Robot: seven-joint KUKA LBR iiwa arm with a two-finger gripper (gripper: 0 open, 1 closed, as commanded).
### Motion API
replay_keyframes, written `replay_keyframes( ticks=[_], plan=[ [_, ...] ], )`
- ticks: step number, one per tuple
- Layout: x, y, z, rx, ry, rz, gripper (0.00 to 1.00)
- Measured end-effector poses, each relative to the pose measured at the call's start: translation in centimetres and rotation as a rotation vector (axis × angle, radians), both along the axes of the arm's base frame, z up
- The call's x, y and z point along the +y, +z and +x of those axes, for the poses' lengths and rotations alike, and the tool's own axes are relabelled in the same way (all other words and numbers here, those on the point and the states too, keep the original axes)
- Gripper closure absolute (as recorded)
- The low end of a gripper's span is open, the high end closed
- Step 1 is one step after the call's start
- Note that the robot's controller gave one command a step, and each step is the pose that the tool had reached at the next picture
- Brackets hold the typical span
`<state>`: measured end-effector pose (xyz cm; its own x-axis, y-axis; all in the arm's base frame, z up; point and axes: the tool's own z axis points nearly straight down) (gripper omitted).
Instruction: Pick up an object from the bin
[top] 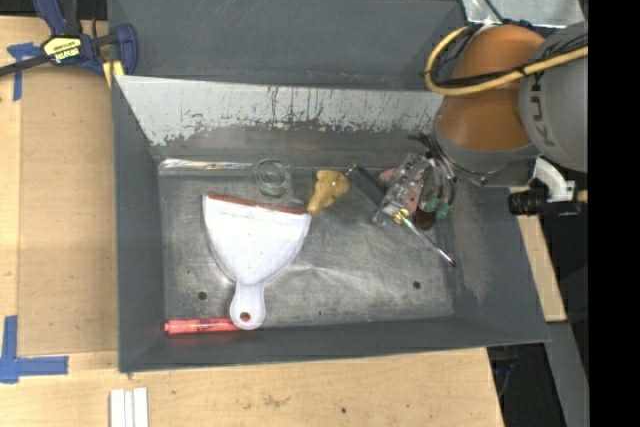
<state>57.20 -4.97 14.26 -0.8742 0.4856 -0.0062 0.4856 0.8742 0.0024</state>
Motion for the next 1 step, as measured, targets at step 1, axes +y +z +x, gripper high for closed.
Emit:
replay_keyframes(
  ticks=[1],
  plan=[
    [0.0,0.4,-0.01,0.001,0.0,0.0,1.0]
  ],
)
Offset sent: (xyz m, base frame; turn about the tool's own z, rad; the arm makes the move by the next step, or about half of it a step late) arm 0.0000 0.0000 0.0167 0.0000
